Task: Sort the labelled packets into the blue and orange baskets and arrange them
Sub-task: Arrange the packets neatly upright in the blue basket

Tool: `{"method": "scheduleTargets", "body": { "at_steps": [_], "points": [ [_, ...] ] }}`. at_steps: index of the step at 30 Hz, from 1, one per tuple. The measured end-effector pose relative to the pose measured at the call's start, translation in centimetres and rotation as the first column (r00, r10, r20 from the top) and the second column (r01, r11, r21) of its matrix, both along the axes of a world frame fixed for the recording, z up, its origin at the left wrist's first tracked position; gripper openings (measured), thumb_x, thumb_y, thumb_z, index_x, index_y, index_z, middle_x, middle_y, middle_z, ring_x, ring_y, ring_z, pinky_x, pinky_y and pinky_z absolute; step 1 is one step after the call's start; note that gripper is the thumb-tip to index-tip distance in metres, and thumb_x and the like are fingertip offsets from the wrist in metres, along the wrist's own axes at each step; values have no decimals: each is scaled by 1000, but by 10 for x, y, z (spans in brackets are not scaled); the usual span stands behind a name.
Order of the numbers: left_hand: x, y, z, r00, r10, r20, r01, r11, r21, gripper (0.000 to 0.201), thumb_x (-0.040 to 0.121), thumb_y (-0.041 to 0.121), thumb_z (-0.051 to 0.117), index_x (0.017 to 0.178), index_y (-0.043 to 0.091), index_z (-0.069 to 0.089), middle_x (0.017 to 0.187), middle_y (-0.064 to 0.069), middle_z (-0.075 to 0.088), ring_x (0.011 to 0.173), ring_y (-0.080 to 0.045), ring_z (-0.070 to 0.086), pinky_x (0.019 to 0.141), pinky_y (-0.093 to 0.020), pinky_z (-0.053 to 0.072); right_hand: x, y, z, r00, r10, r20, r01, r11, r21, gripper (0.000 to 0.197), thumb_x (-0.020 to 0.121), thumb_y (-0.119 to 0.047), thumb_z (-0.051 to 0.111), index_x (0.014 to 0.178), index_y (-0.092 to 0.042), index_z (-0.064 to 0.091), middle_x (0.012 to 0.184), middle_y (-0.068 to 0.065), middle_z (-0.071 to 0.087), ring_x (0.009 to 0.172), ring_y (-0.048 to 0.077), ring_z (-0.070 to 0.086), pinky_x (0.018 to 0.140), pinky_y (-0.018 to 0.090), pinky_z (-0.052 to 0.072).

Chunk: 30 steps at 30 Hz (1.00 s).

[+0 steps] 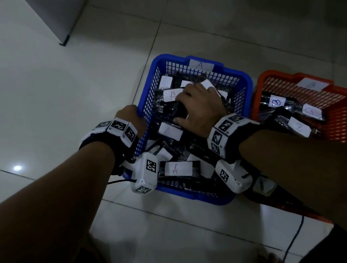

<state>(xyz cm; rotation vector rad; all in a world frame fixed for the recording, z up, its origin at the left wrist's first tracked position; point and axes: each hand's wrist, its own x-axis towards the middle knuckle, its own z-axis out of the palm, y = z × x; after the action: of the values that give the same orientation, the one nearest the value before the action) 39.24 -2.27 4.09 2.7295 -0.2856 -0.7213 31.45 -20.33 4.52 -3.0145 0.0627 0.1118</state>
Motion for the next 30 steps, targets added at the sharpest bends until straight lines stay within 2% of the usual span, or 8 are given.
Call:
{"method": "scheduleTargets", "body": {
  "at_steps": [3, 9, 16, 20, 23, 26, 28, 30],
  "points": [
    [-1, 1, 0, 1000, 5, -1, -5, 1000, -18, 28, 93, 22, 52, 107, -1, 61, 107, -18, 65, 93, -33, 62, 66, -28, 42, -4, -2, -9, 994, -58, -90, 51, 996, -74, 53, 79, -46, 67, 123, -20, 55, 128, 6, 51, 120, 28, 44, 97, 43, 35],
    [-2, 2, 0, 999, -4, 33, 5, 999, -32, 27, 93, 20, 52, 108, -1, 61, 110, -19, 65, 93, -33, 62, 64, -28, 40, -9, -18, -10, 986, -129, -103, 146, 971, 189, 32, 88, -36, 61, 114, -18, 60, 114, 4, 63, 107, 25, 57, 87, 33, 42],
    [-2, 0, 2, 998, -37, 45, 37, 999, -3, 18, 95, 16, 51, 94, 1, 61, 91, -11, 63, 79, -26, 60, 61, -27, 40, -3, -28, 5, 900, -436, -14, 377, 762, 526, 11, 83, -28, 53, 89, -19, 56, 81, 3, 63, 77, 25, 60, 67, 29, 48],
    [-2, 1, 3, 999, -35, 31, 36, 999, -13, 26, 94, 17, 51, 106, -3, 60, 104, -18, 65, 85, -29, 60, 66, -28, 40, -2, -40, 5, 864, -497, 78, 466, 849, 251, 39, 81, -30, 54, 119, -18, 54, 116, 7, 58, 111, 29, 53, 92, 43, 42],
    [0, 3, 5, 999, -42, -23, 41, 999, -26, 29, 94, 20, 50, 110, -2, 60, 110, -20, 64, 88, -31, 60, 69, -28, 42, -1, -26, 7, 910, -328, 253, 286, 939, 189, 29, 83, -27, 54, 110, -18, 59, 108, 4, 59, 102, 25, 55, 87, 44, 46],
    [3, 4, 8, 997, -60, -46, 59, 998, -17, 31, 96, 22, 49, 113, -2, 59, 112, -20, 63, 95, -32, 61, 69, -28, 39, 6, 5, 6, 992, -58, -109, 92, 936, 339, 16, 88, -25, 54, 97, -19, 65, 92, 1, 65, 84, 21, 63, 76, 39, 55],
    [3, 5, 9, 996, -61, -60, 60, 998, -23, 32, 96, 25, 48, 115, 0, 58, 114, -19, 63, 98, -32, 60, 70, -27, 40, 8, 23, -1, 917, 47, -396, 80, 951, 298, 18, 88, -26, 59, 101, -16, 67, 96, 5, 63, 89, 23, 63, 80, 36, 55],
    [3, 6, 9, 996, -54, -68, 52, 998, -33, 34, 97, 27, 48, 118, 2, 57, 115, -18, 63, 99, -31, 60, 70, -26, 39, 9, 30, -8, 877, 25, -479, 113, 959, 258, 24, 87, -29, 64, 104, -12, 66, 101, 9, 61, 90, 26, 62, 80, 34, 54]
  ]
}}
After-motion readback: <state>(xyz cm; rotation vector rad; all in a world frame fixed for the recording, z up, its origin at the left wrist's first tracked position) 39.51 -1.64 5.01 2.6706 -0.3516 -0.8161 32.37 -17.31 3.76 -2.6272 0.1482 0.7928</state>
